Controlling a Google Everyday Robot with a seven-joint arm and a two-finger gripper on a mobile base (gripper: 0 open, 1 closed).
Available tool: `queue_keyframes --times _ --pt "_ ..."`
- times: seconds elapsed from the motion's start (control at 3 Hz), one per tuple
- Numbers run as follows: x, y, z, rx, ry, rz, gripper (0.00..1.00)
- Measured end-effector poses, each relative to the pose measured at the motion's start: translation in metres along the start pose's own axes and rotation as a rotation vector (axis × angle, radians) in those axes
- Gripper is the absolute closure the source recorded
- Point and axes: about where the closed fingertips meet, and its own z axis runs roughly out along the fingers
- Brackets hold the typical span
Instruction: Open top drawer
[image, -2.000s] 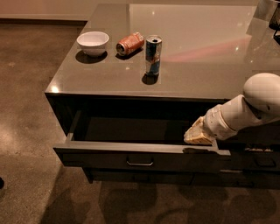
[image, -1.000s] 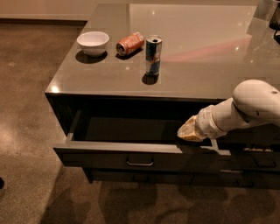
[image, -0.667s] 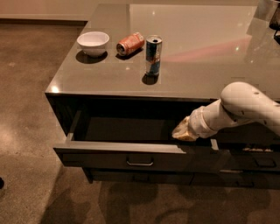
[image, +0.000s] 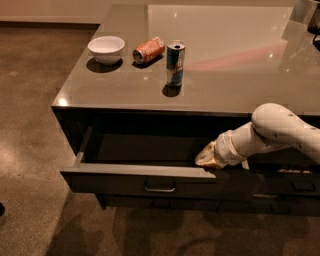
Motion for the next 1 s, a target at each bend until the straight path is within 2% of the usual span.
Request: queue_keyframes --times 0.33,0.67,1.0 --pt "-0.001 0.018 -0.024 -0.018 -0.014 -0.054 1.0" --pt "-0.003 0.037 -0.044 -0.063 -0.042 -0.103 1.0" --pt "-0.001 0.044 -0.044 -0.036 -0.056 -0.073 1.0"
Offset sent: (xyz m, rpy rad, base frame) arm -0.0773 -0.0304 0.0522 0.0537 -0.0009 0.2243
